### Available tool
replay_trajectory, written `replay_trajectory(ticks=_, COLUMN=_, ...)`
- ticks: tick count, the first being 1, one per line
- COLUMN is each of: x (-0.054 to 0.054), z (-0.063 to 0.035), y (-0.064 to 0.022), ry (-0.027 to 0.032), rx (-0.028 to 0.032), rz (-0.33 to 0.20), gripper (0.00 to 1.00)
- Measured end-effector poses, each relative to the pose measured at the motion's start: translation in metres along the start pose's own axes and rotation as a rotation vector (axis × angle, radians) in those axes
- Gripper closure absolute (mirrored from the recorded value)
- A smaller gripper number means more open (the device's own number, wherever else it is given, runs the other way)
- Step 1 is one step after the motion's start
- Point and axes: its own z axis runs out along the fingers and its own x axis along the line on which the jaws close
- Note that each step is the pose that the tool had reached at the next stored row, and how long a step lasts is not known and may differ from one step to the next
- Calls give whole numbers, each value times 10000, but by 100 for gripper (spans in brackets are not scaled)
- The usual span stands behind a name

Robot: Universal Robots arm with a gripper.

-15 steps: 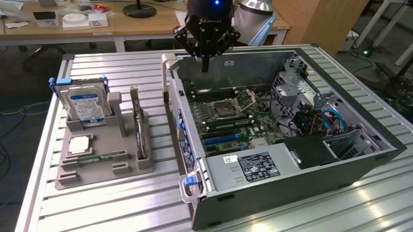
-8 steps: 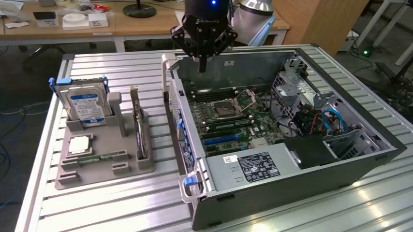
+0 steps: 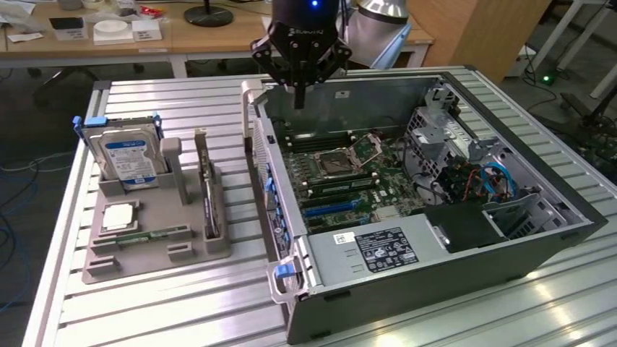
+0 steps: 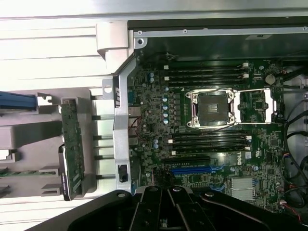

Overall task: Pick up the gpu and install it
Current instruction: 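Reach for the gpu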

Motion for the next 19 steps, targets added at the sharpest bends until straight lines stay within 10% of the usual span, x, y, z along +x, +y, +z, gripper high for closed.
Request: replay_trajectory(ticks=19, x=126, z=-3, y=-9, ry=0, rx=0, rz=1, gripper=90)
